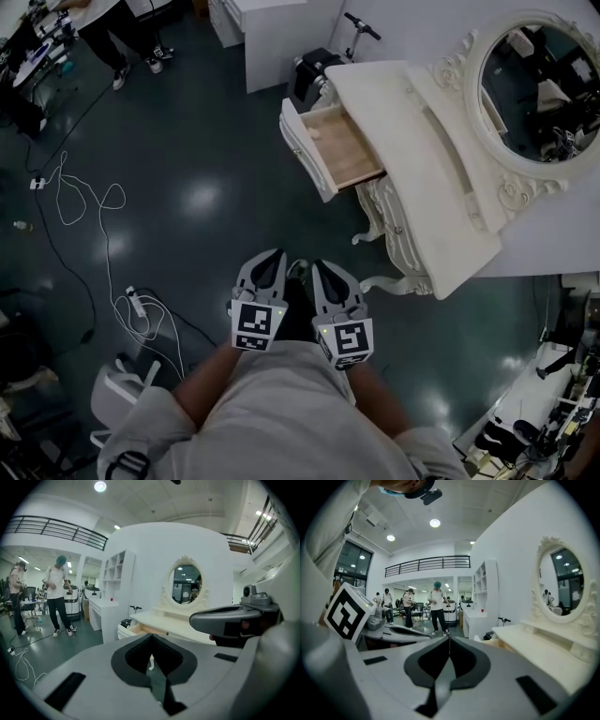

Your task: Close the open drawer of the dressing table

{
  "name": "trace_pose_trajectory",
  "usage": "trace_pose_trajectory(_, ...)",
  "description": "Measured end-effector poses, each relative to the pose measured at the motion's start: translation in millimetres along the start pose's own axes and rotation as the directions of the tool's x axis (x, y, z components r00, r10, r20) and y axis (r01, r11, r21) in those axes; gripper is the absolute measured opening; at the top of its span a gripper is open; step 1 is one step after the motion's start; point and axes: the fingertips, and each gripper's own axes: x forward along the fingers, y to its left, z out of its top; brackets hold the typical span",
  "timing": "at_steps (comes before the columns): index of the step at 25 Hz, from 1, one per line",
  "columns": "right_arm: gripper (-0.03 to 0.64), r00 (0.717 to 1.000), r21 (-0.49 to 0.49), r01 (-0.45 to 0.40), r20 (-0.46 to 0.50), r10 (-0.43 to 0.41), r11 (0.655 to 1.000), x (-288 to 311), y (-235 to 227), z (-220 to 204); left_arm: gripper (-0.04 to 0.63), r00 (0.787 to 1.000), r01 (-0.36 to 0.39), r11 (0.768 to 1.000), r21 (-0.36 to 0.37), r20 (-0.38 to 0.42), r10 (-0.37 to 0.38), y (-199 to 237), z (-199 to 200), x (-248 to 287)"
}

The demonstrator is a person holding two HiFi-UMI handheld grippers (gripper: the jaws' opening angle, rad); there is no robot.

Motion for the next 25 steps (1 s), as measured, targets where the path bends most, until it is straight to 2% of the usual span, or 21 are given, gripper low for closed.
trace_pose_trajectory(11, 0.015, 0.999, 0.008, -0.048, 0.011, 0.048, 0.999, 63.9, -33.5, 11.4, 0.006, 0.998, -0.04, 0.999, 0.0, -0.042, 0.039, 39.0, 8.2, 52.6)
trace_pose_trajectory(25, 0.016, 0.998, 0.064, -0.053, 0.017, 0.052, 0.997, 137.4, -115.8, 19.2, 0.006, 0.993, 0.008, 0.998, 0.065, -0.12, -0.001, 49.7, 29.4, 151.4)
